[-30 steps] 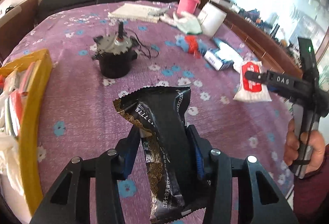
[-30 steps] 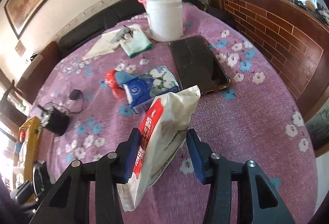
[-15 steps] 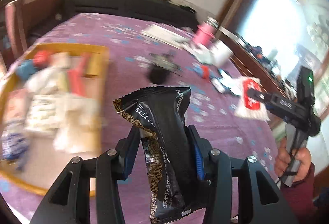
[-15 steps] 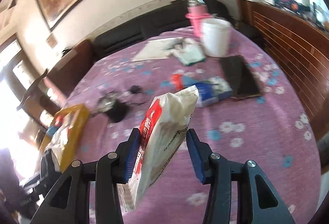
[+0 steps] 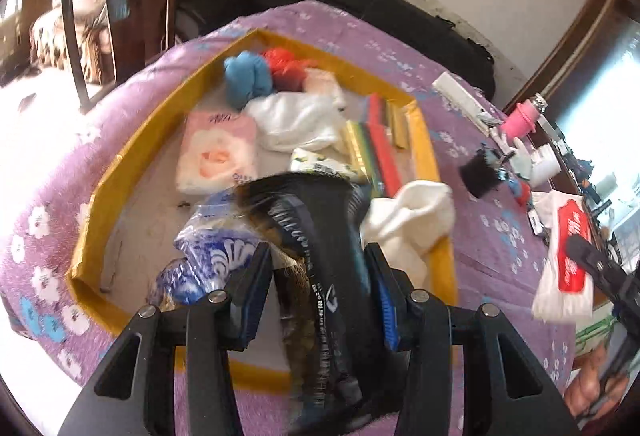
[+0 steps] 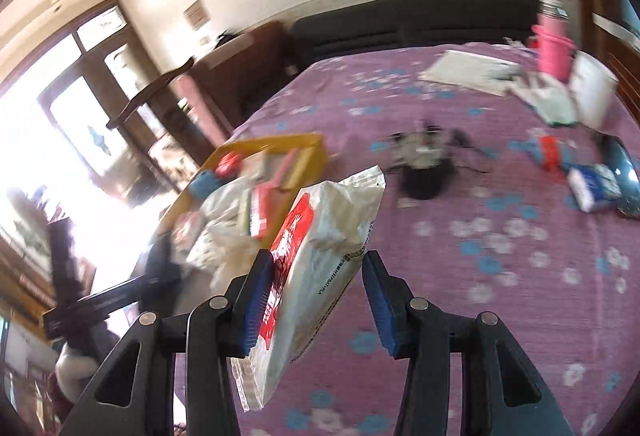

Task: Organize soft objects
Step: 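Carry the black bag toward the tray while the right tool carries the wet-wipe pack, then lower the black bag into the tray while the right tool lowers the wet-wipe pack there, then move the left tool to the blue-red knotted cloth while the right tool reaches the blue Vinda pack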

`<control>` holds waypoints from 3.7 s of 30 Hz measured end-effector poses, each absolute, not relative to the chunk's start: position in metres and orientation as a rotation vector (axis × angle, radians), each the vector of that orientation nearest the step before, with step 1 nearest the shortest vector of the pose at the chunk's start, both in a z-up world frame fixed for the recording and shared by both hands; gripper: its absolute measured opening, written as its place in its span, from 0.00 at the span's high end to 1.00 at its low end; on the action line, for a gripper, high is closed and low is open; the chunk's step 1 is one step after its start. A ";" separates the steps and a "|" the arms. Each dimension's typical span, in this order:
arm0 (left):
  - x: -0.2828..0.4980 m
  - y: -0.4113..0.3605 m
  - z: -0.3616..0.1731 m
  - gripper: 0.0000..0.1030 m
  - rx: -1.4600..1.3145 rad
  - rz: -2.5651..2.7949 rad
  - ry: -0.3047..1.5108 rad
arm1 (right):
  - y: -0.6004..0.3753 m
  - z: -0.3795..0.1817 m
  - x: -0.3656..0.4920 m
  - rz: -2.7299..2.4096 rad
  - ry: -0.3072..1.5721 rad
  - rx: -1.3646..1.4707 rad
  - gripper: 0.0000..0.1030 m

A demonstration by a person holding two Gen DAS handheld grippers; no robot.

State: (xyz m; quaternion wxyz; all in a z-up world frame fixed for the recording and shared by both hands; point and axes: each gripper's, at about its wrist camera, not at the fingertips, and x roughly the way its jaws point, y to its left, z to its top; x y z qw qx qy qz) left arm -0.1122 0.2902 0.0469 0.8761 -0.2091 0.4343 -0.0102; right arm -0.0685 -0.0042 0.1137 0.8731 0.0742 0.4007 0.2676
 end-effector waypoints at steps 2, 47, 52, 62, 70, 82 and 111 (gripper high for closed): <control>-0.106 0.292 0.045 0.56 -0.421 -0.009 0.901 | 0.012 0.113 -0.069 0.581 0.841 0.133 0.51; -0.138 0.191 0.109 0.20 -0.252 -0.285 0.673 | -0.119 0.085 -0.010 0.263 0.837 0.250 0.24; -0.126 0.134 0.094 0.20 -0.177 -0.402 0.739 | -0.199 0.077 0.057 0.048 0.884 0.267 0.24; -0.107 0.108 0.078 0.20 -0.124 -0.429 0.824 | -0.181 0.030 0.165 0.010 1.062 0.126 0.43; -0.096 0.111 0.071 0.20 -0.153 -0.424 0.849 | -0.132 0.040 0.084 0.528 1.111 0.142 0.50; -0.102 0.090 0.057 0.20 -0.151 -0.479 0.897 | -0.252 0.071 0.052 0.070 0.916 0.244 0.19; -0.107 0.087 0.055 0.20 -0.143 -0.501 0.915 | -0.147 0.044 0.085 0.197 0.929 -0.237 0.06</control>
